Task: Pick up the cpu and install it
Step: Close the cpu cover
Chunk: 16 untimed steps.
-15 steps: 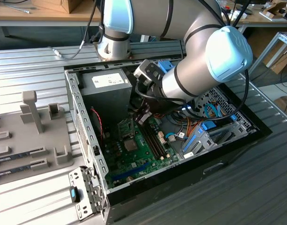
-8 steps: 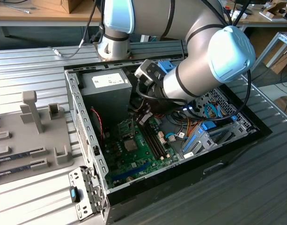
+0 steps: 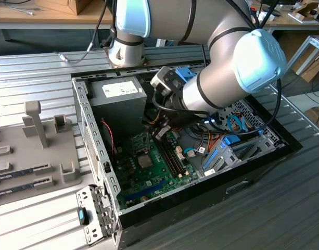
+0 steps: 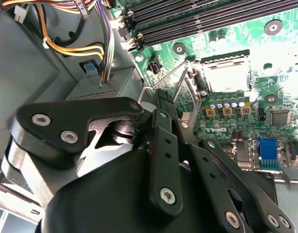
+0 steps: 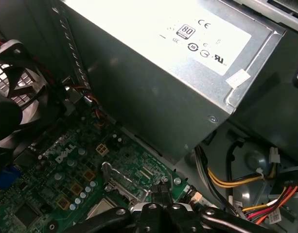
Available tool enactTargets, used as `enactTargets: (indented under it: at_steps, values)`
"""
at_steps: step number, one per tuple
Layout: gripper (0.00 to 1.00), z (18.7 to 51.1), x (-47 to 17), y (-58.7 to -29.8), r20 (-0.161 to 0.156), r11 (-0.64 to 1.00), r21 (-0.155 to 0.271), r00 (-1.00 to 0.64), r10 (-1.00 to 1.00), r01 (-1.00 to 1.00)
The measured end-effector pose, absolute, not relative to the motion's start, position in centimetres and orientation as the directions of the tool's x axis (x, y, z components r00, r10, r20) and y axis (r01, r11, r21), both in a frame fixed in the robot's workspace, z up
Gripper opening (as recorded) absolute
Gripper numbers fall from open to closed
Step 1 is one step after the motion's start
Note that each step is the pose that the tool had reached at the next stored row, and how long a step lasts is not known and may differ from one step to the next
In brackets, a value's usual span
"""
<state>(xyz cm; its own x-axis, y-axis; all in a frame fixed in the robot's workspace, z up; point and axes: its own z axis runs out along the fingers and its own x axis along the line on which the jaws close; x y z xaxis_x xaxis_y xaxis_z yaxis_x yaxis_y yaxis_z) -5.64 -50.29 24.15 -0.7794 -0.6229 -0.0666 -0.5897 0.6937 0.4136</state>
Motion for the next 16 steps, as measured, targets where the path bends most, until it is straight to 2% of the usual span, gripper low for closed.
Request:
enactTargets:
  at_steps: [16]
  values:
    - [0.11, 24.15, -5.64, -51.32, -0.068, 0.693, 0.415, -0.779, -0.623, -0.59]
